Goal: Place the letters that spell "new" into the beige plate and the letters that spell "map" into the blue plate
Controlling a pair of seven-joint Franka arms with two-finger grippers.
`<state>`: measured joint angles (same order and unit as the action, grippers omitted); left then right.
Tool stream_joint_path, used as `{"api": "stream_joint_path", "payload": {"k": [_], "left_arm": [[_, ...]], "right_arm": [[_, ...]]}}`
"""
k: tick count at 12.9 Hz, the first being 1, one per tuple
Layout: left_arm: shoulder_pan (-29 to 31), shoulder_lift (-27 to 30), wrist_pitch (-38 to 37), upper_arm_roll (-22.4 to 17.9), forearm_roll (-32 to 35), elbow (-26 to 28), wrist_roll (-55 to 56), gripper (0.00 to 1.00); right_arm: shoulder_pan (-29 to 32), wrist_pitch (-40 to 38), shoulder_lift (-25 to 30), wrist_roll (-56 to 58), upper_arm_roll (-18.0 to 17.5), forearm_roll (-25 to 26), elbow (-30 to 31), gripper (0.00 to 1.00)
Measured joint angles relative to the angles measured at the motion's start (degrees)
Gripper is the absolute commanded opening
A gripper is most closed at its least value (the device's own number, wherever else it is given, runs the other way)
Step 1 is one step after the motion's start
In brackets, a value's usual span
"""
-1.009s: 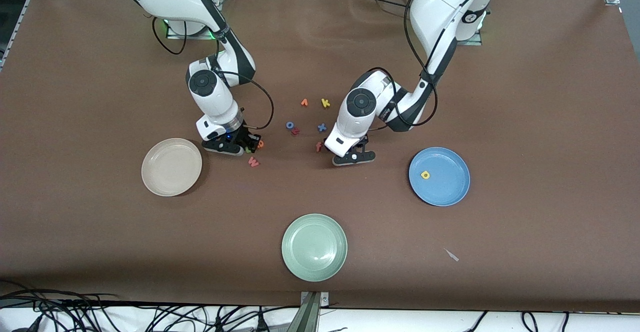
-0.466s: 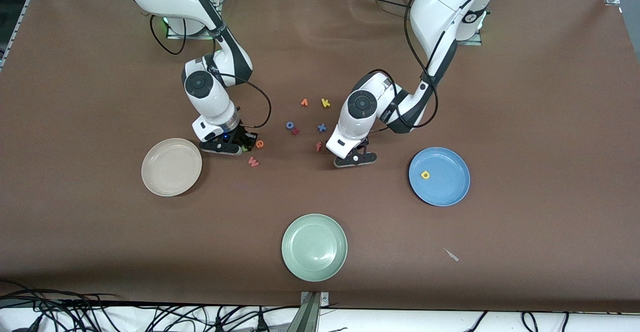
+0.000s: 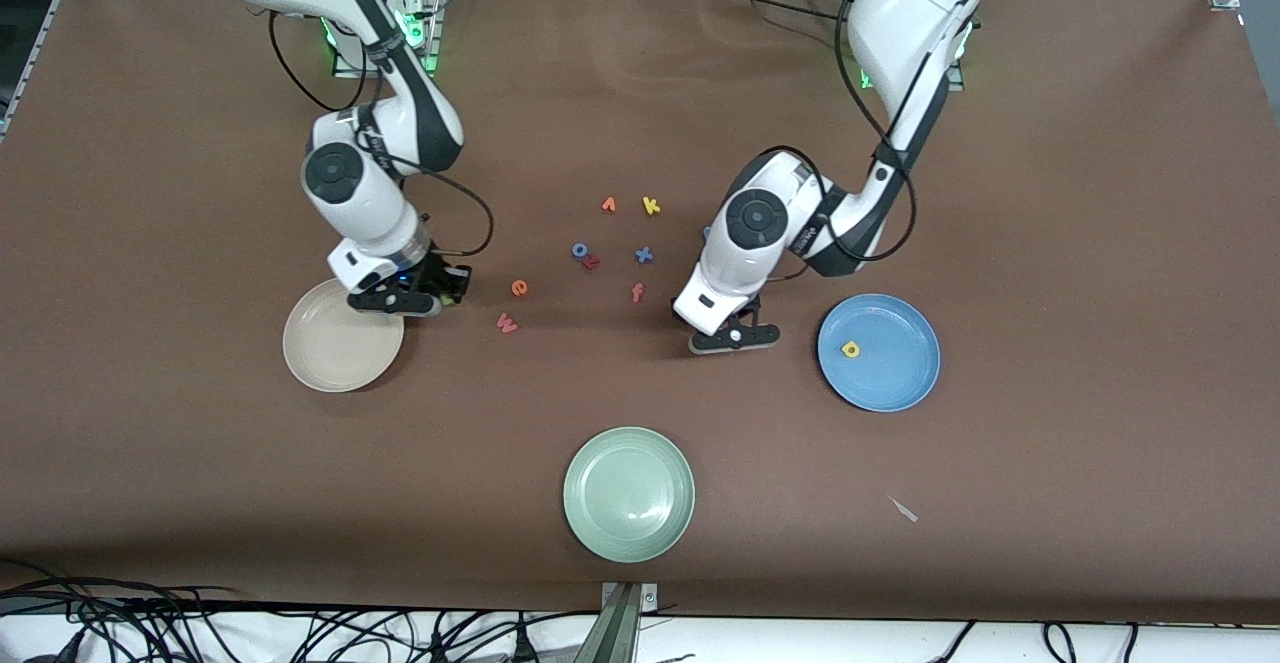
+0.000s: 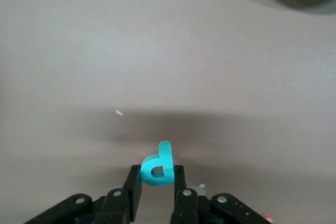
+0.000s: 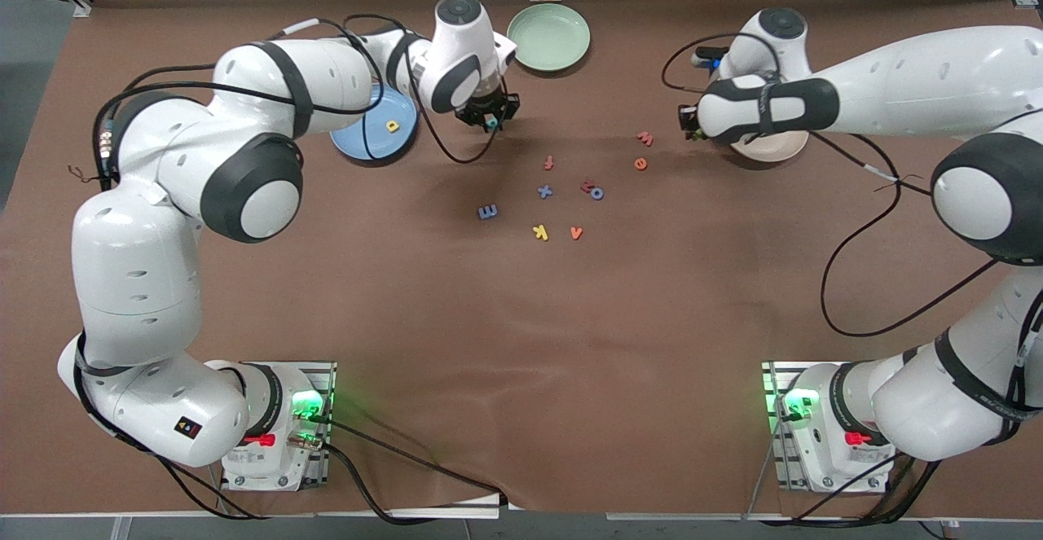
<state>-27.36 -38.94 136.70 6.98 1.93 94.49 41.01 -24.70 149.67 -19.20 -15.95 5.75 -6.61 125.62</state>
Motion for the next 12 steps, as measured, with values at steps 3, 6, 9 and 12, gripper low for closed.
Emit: {"api": "stream_joint_path", "payload": {"k": [3, 6, 9, 12], "left_arm": [[2.8, 3.6, -9.7, 0.0, 0.0, -0.1, -7.2, 0.04], [4.0, 6.7, -22.9, -0.2, 7.0, 0.0, -10.2, 0.04], [6.4, 7.1, -25.2, -0.4, 12.8, 0.8, -13.6, 0.05], [11.1, 6.6, -23.1, -0.8, 13.0, 1.9, -22.6, 0.08]], "right_arm": [[5.6, -6.1, 2.9, 11.3, 1.5, 0.0, -0.1, 0.21], [9.8, -6.9, 3.1, 18.3, 3.1, 0.0, 0.3, 0.37], [11.2, -5.7, 2.0, 20.6, 3.4, 0.0, 0.5, 0.71], [11.2, -4.2, 0.9, 20.6, 3.3, 0.0, -0.6, 0.72]]}}
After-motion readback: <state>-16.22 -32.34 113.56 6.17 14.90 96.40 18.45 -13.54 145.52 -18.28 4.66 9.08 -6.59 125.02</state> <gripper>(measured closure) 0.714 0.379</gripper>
